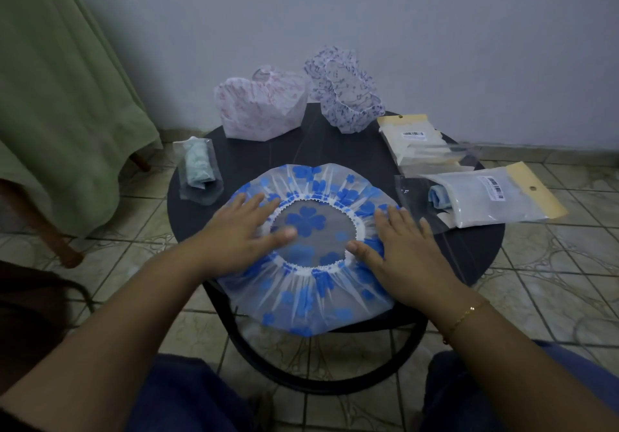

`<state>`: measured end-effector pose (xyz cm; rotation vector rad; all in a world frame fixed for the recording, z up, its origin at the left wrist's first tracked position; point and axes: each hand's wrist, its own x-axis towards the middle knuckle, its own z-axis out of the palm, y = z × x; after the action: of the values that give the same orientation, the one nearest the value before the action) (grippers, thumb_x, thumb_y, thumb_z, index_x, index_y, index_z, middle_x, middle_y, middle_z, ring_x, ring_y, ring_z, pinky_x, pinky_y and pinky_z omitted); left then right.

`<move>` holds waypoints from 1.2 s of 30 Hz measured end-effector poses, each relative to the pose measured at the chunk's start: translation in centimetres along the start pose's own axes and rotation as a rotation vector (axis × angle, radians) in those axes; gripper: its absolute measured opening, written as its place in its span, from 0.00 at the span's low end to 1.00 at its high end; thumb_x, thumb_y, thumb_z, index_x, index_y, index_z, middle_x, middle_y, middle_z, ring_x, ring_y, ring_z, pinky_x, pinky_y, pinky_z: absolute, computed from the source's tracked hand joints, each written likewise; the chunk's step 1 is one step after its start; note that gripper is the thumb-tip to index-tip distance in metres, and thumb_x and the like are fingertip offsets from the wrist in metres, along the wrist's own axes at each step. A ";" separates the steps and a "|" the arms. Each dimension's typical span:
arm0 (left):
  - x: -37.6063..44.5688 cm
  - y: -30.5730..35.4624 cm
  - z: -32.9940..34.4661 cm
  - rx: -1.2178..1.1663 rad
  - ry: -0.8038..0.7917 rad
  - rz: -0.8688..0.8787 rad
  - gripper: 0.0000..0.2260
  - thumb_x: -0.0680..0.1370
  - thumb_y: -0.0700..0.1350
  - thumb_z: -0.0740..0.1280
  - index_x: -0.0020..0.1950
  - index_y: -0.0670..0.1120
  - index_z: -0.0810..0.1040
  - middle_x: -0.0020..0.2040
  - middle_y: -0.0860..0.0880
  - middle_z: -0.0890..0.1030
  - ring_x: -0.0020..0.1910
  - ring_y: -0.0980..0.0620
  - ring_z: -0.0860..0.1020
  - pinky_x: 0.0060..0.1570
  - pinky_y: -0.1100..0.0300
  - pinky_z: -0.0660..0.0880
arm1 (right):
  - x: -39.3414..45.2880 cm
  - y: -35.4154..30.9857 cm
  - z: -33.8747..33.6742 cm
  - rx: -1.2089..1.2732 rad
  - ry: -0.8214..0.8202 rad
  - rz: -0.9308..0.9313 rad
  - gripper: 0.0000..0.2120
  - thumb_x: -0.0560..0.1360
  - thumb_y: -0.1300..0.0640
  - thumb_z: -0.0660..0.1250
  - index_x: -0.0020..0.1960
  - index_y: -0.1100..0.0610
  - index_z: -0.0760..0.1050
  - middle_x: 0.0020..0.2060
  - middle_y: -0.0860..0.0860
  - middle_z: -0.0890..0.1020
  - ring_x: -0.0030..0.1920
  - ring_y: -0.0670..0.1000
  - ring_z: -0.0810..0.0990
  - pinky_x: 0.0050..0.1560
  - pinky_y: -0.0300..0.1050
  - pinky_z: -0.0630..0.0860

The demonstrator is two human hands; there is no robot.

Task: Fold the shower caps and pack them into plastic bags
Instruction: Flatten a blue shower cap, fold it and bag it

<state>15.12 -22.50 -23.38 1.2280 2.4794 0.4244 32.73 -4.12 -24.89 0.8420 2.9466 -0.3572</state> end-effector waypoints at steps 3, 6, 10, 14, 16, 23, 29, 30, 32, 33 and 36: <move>-1.4 -1.2 0.3 0.197 -0.267 -0.030 0.65 0.43 0.86 0.46 0.75 0.57 0.34 0.76 0.52 0.33 0.74 0.50 0.32 0.73 0.47 0.38 | -0.2 -0.3 0.3 0.025 -0.023 -0.059 0.46 0.66 0.28 0.38 0.77 0.52 0.39 0.77 0.50 0.40 0.76 0.48 0.37 0.73 0.50 0.36; -1.7 -1.9 1.0 0.271 -0.322 -0.004 0.66 0.43 0.85 0.50 0.73 0.58 0.29 0.74 0.53 0.28 0.72 0.51 0.29 0.71 0.48 0.33 | -0.3 -0.3 0.9 -0.011 -0.082 -0.077 0.47 0.65 0.28 0.37 0.77 0.53 0.37 0.76 0.50 0.38 0.75 0.49 0.37 0.74 0.50 0.37; -2.0 -2.1 0.7 0.231 -0.327 0.022 0.67 0.42 0.83 0.56 0.71 0.59 0.26 0.73 0.54 0.26 0.70 0.54 0.26 0.70 0.50 0.31 | 0.0 -0.2 0.8 0.066 -0.081 -0.099 0.45 0.67 0.29 0.40 0.77 0.52 0.40 0.77 0.50 0.41 0.76 0.47 0.39 0.73 0.49 0.38; -3.1 -2.3 -0.2 0.333 -0.359 -0.049 0.68 0.47 0.74 0.71 0.67 0.58 0.23 0.72 0.53 0.26 0.68 0.52 0.24 0.70 0.50 0.32 | -0.3 1.3 -1.5 0.285 0.017 -0.142 0.26 0.81 0.48 0.54 0.76 0.53 0.54 0.76 0.49 0.56 0.75 0.45 0.51 0.72 0.40 0.45; -3.7 -2.5 -0.5 0.391 -0.328 -0.090 0.64 0.60 0.62 0.77 0.72 0.55 0.26 0.72 0.53 0.27 0.69 0.51 0.26 0.70 0.52 0.34 | -0.7 2.5 -2.5 0.287 0.059 -0.146 0.22 0.79 0.61 0.57 0.72 0.52 0.64 0.72 0.49 0.65 0.71 0.47 0.62 0.67 0.36 0.55; -3.4 -4.6 -2.2 0.179 -0.307 -0.049 0.40 0.73 0.45 0.72 0.74 0.62 0.50 0.74 0.62 0.42 0.76 0.57 0.44 0.72 0.60 0.53 | -1.1 3.7 -2.3 0.217 -0.088 -0.138 0.28 0.74 0.70 0.56 0.69 0.48 0.68 0.71 0.46 0.67 0.70 0.47 0.65 0.67 0.34 0.58; -3.2 -6.2 -3.9 -0.223 -0.221 -0.034 0.17 0.74 0.44 0.70 0.59 0.61 0.78 0.65 0.66 0.69 0.65 0.66 0.66 0.64 0.69 0.61 | -1.3 4.0 -3.3 0.195 -0.236 -0.150 0.33 0.73 0.65 0.62 0.72 0.39 0.60 0.72 0.43 0.64 0.61 0.44 0.69 0.55 0.31 0.62; -3.2 -6.5 -4.0 -0.305 -0.201 -0.060 0.13 0.73 0.47 0.71 0.54 0.62 0.81 0.62 0.65 0.74 0.63 0.65 0.70 0.65 0.66 0.64 | -1.3 4.1 -3.4 0.194 -0.248 -0.153 0.34 0.73 0.64 0.63 0.72 0.38 0.58 0.72 0.43 0.64 0.60 0.44 0.69 0.54 0.32 0.63; -3.2 -6.5 -4.0 -0.414 -0.098 -0.111 0.06 0.71 0.50 0.70 0.44 0.59 0.85 0.53 0.57 0.83 0.55 0.61 0.77 0.59 0.64 0.69 | -1.4 4.4 -3.6 0.195 -0.255 -0.158 0.35 0.73 0.60 0.66 0.71 0.36 0.56 0.72 0.44 0.63 0.62 0.45 0.68 0.55 0.33 0.64; -3.2 -6.4 -3.9 -0.440 -0.038 -0.130 0.05 0.72 0.50 0.69 0.41 0.54 0.86 0.48 0.53 0.85 0.49 0.59 0.78 0.54 0.63 0.71 | -1.5 4.5 -3.6 0.208 -0.255 -0.160 0.35 0.73 0.57 0.68 0.72 0.36 0.56 0.71 0.44 0.62 0.65 0.45 0.66 0.58 0.34 0.64; -3.0 -5.7 -4.0 -0.479 0.063 -0.186 0.14 0.71 0.53 0.68 0.38 0.43 0.83 0.40 0.44 0.84 0.41 0.52 0.78 0.48 0.58 0.72 | -1.4 4.4 -3.3 0.304 -0.190 -0.185 0.33 0.66 0.40 0.72 0.68 0.42 0.67 0.63 0.44 0.70 0.65 0.43 0.68 0.63 0.38 0.66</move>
<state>11.13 -28.72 -21.65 0.7952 2.3188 0.9481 36.23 -0.43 -22.38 0.5214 2.8363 -0.8623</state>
